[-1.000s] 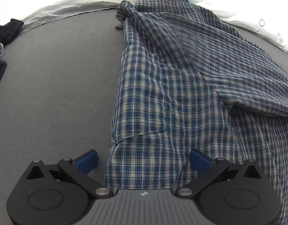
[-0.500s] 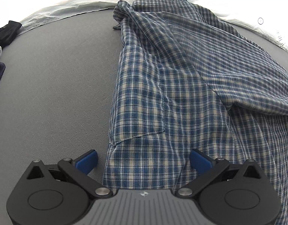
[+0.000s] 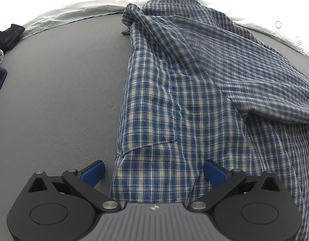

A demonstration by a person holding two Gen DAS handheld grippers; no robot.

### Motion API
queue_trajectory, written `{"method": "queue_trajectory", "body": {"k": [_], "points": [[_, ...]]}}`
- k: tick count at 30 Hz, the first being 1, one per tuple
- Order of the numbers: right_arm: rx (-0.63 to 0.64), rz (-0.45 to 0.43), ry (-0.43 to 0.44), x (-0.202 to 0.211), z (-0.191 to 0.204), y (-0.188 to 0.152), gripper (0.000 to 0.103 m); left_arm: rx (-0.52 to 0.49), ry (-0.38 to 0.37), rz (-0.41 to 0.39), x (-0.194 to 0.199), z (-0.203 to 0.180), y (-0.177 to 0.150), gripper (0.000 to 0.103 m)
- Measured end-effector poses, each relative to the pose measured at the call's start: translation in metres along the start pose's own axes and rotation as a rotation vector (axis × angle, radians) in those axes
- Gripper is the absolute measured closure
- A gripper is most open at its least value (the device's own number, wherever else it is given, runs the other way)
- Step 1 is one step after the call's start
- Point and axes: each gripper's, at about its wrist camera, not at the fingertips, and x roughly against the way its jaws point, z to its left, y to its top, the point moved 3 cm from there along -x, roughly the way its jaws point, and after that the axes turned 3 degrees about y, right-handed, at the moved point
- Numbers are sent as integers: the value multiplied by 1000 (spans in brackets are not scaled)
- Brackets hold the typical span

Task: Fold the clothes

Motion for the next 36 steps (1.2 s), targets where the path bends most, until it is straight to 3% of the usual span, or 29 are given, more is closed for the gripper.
{"method": "queue_trajectory", "body": {"k": [7, 10, 13, 17, 22, 36], "points": [[-222, -54, 361, 34, 21, 8, 86, 6, -2, -25, 0, 0, -1, 0], [-310, -36, 495, 45, 33, 2, 86, 19, -3, -2, 4, 2, 0, 0], [-351, 9, 586, 56, 50, -10, 86, 94, -49, 19, 12, 8, -3, 0], [-305, 73, 625, 74, 70, -31, 86, 95, -72, -2, 32, 8, -18, 0], [-369, 171, 708, 97, 81, -67, 86, 69, -58, -26, 59, 11, -55, 0], [-159, 425, 755, 154, 117, -153, 87, 121, -53, 44, 94, 41, -150, 0]]}}
